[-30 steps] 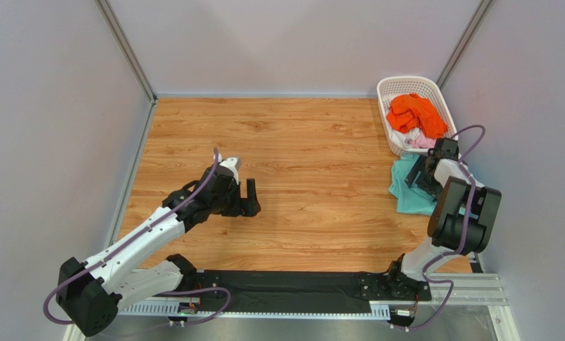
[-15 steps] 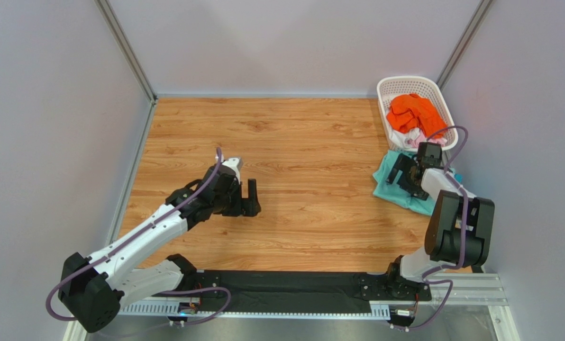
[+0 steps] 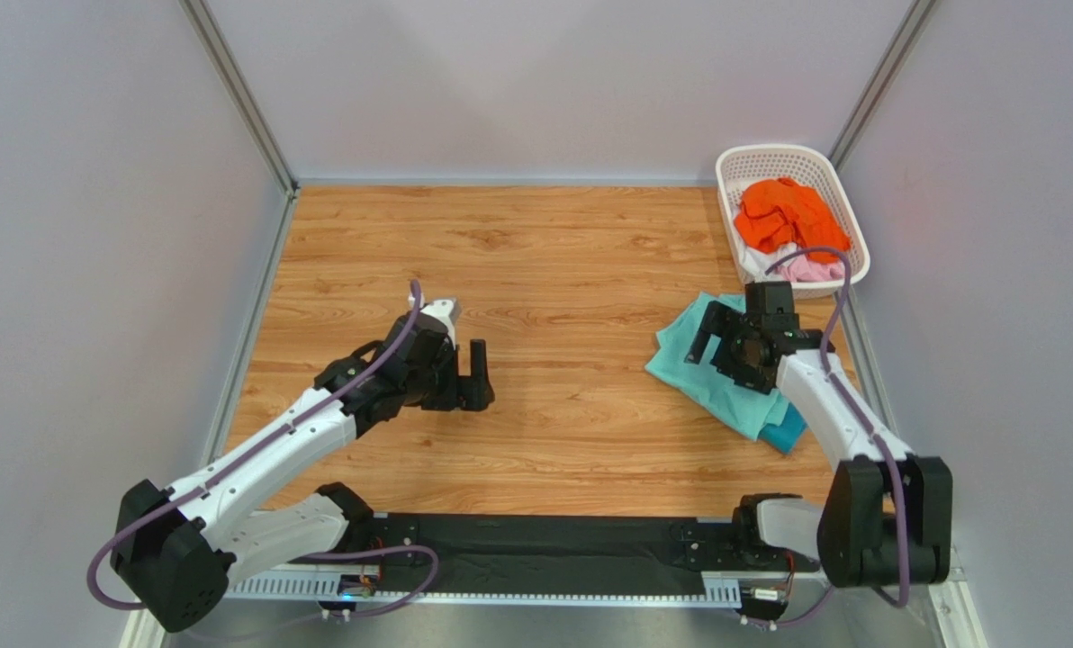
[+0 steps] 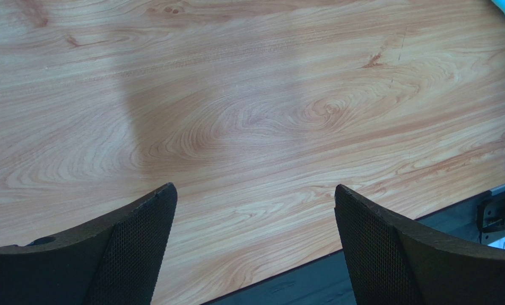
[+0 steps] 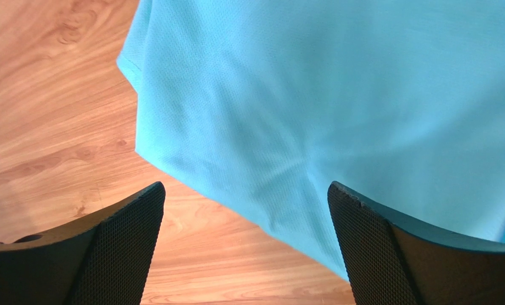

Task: Fold and stack the t-shirts
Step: Neatly place the folded tshirt to the corner

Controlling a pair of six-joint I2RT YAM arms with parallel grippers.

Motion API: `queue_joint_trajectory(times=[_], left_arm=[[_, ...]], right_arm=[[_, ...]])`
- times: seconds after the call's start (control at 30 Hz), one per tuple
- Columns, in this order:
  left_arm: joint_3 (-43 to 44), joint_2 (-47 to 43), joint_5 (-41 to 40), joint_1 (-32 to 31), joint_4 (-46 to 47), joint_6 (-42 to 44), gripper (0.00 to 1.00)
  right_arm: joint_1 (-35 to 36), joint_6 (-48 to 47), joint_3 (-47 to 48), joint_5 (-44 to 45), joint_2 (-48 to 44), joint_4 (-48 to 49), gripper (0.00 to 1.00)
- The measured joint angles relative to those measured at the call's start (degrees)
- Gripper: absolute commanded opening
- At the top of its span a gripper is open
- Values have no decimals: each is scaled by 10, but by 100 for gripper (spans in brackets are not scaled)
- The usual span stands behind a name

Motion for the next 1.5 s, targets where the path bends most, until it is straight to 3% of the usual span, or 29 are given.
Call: queue_joint_trajectory(times=[0.2, 0.53, 0.77, 0.9, 1.23, 1.3, 1.5], left_arm=[[0, 0, 7, 0, 6, 1, 100], [0, 4, 35, 0, 23, 2, 100], [20, 51, 44, 0, 15, -3, 100], [43, 70, 43, 0, 8, -12, 100], [58, 72, 25, 1, -24, -33, 100], [58, 71, 23, 1, -31, -35, 100], [58, 58, 16, 1, -46, -36, 100]], right_arm=[[-24, 31, 1, 68, -110, -53, 100], [-165, 42, -7, 127, -84, -88, 100], [-185, 40, -13, 132, -26, -72, 96], [-194, 34, -19, 120, -12, -58, 86], [-194, 20, -19, 80, -12, -18, 80], [-195, 18, -19, 78, -8, -14, 72], [-196, 17, -28, 70, 17, 0, 67]])
